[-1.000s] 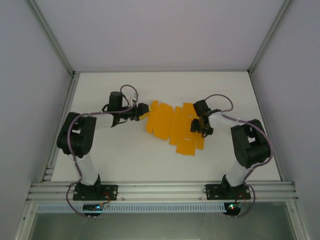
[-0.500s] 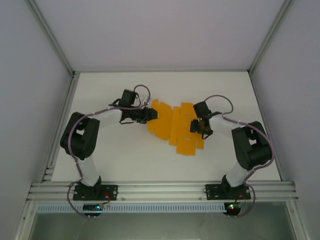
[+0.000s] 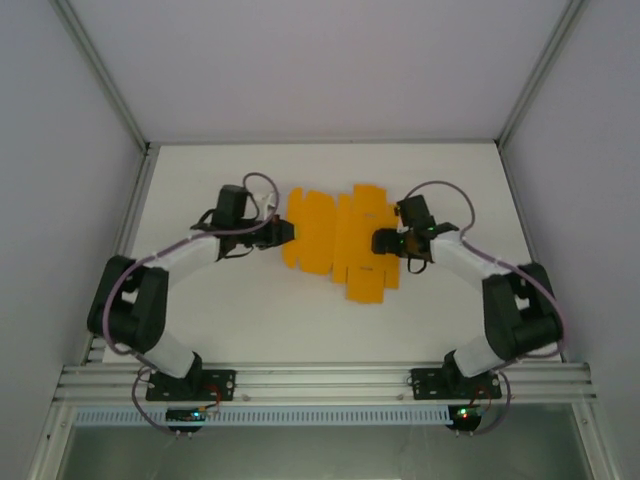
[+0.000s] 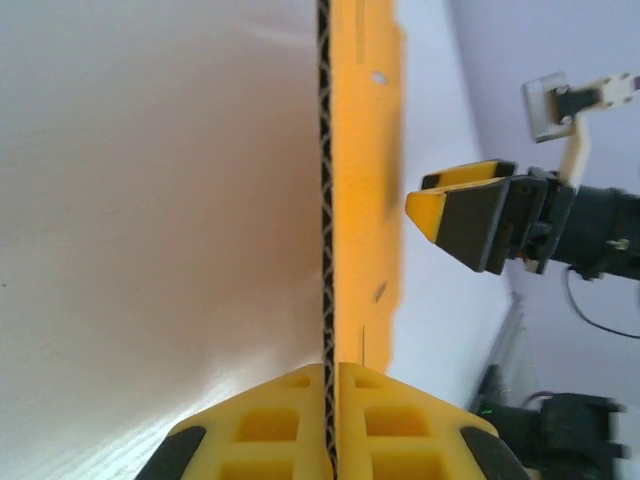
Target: Assemble paper box
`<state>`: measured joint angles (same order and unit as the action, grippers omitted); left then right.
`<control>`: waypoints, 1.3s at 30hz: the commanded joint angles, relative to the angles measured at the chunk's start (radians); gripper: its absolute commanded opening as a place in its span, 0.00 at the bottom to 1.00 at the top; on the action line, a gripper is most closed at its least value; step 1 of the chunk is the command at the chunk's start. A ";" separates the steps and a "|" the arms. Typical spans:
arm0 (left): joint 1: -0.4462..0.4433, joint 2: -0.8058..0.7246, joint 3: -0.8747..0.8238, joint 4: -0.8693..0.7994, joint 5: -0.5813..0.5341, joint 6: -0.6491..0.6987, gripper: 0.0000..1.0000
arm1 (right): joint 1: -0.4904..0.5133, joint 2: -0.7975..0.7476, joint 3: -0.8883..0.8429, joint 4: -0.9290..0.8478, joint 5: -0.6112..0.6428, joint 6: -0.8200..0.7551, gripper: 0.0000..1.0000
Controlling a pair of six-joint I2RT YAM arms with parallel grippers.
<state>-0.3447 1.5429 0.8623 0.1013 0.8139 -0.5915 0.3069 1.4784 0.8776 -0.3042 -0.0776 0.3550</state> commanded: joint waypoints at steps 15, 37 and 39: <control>0.058 -0.244 -0.068 0.408 0.225 -0.253 0.00 | -0.343 -0.231 -0.027 0.166 -0.936 0.014 0.69; 0.076 -0.283 -0.109 0.285 0.102 -0.181 0.00 | -0.304 -0.244 0.005 0.033 -0.697 -0.070 0.00; 0.076 -0.279 -0.125 0.254 0.076 -0.162 0.00 | -0.259 -0.244 0.025 -0.021 -0.563 -0.113 0.00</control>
<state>-0.2764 1.2846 0.7498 0.3641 0.9386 -0.7963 0.0105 1.2369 0.8600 -0.2092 -0.8497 0.3138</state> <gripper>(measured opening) 0.048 0.054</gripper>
